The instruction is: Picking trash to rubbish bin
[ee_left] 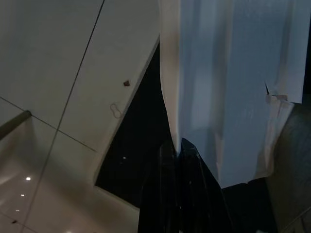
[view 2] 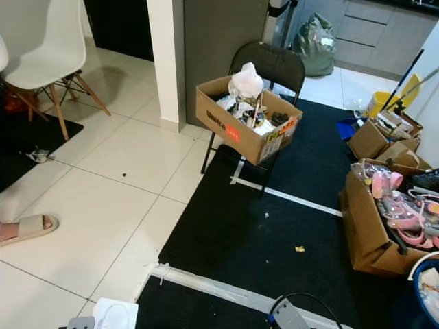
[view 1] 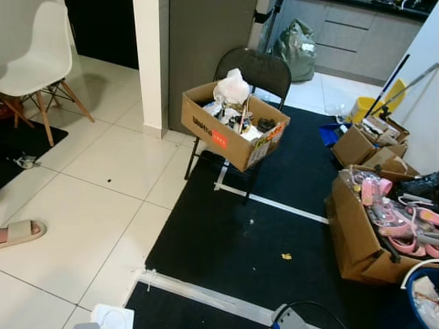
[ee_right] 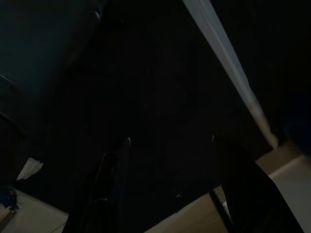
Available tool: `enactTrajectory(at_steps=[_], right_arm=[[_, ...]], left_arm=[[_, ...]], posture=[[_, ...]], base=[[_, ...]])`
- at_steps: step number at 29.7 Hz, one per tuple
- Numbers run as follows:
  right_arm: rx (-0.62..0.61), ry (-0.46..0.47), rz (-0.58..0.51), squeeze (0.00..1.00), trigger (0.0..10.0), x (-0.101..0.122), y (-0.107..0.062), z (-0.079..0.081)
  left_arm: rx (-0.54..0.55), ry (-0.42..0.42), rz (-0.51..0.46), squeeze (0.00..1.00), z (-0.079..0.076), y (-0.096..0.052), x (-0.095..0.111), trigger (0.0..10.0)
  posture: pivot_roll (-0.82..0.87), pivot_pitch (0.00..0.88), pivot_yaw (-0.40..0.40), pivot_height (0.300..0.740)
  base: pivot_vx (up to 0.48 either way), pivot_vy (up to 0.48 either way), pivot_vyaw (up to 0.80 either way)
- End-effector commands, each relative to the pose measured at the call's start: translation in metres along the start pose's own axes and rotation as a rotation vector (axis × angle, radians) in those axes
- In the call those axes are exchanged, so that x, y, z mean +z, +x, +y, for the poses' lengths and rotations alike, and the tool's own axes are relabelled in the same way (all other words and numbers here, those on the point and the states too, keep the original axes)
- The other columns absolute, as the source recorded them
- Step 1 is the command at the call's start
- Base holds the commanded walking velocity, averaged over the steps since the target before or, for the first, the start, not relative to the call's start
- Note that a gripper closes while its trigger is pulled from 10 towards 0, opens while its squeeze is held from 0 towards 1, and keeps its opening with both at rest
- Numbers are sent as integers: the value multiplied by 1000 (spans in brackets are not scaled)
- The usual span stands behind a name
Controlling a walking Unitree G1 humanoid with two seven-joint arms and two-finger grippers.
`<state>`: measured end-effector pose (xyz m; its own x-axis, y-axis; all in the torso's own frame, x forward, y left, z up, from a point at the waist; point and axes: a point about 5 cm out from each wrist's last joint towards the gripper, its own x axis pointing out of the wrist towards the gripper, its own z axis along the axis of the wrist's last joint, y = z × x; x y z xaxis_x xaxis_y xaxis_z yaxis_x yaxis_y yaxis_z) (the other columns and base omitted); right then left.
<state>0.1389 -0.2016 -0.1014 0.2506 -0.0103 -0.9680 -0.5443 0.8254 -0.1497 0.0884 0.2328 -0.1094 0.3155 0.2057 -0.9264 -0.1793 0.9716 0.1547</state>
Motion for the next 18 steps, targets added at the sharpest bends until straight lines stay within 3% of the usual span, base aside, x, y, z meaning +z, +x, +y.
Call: enactTrajectory(at_steps=[1, 10, 11, 18], right_arm=[[4, 16, -20, 0, 10000, 5, 1, 5], [7, 1, -5, 0, 10000, -2, 1, 6], [3, -19, 14, 0, 10000, -10, 0, 1], [-4, -77, 39, 0, 10000, -17, -1, -5]], left_arm=[[-19, -11, 14, 0, -5, 0, -3, 10000], [-17, -9, 15, 0, -3, 0, -4, 10000], [-14, -18, 14, 0, -3, 0, -5, 10000], [-17, -44, 8, 0, -7, 0, -5, 10000]], posture=[[160, 0, -78, 740], [159, 0, -76, 740], [165, 0, -110, 740], [180, 0, -151, 740]], base=[[345, 0, 0], [355, 0, 0], [371, 0, 0], [372, 0, 0]])
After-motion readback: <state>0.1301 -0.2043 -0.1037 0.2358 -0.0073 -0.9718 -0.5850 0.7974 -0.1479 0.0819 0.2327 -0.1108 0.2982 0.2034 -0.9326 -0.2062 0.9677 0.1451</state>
